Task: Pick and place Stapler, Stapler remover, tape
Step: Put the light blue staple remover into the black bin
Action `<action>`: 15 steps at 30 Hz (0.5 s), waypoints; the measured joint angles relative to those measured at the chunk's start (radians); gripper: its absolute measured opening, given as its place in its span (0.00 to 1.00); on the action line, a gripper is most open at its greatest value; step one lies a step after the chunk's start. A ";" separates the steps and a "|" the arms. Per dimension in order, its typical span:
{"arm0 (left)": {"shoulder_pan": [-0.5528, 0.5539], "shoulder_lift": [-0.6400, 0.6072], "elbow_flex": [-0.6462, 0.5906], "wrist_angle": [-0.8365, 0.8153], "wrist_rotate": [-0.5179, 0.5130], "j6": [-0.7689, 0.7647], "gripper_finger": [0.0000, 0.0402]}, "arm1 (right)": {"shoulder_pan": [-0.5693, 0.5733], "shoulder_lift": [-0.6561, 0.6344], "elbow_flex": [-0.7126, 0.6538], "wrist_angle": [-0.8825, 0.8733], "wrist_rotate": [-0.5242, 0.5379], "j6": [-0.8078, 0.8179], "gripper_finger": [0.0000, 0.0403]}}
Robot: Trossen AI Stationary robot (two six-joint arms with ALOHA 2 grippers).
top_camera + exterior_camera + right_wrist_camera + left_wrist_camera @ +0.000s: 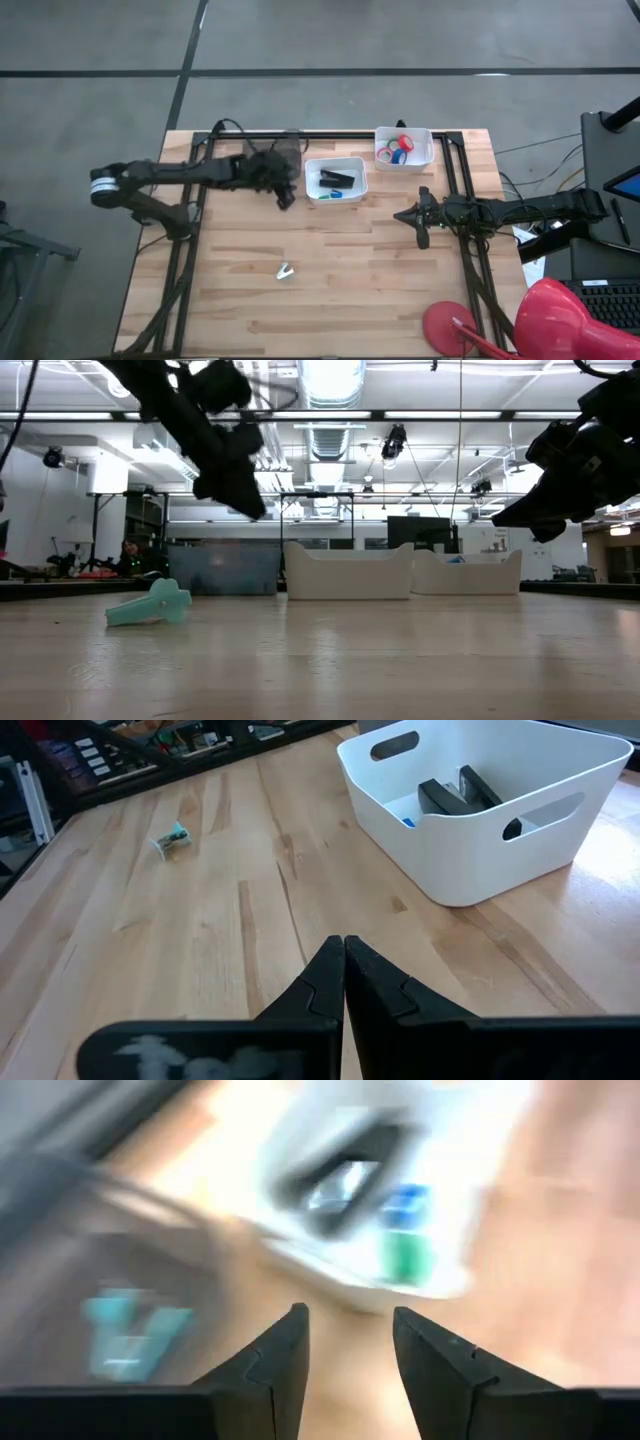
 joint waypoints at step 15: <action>-0.584 -0.015 -0.003 -0.071 -0.250 -0.476 0.37 | 0.000 0.000 0.000 0.000 0.000 0.000 0.02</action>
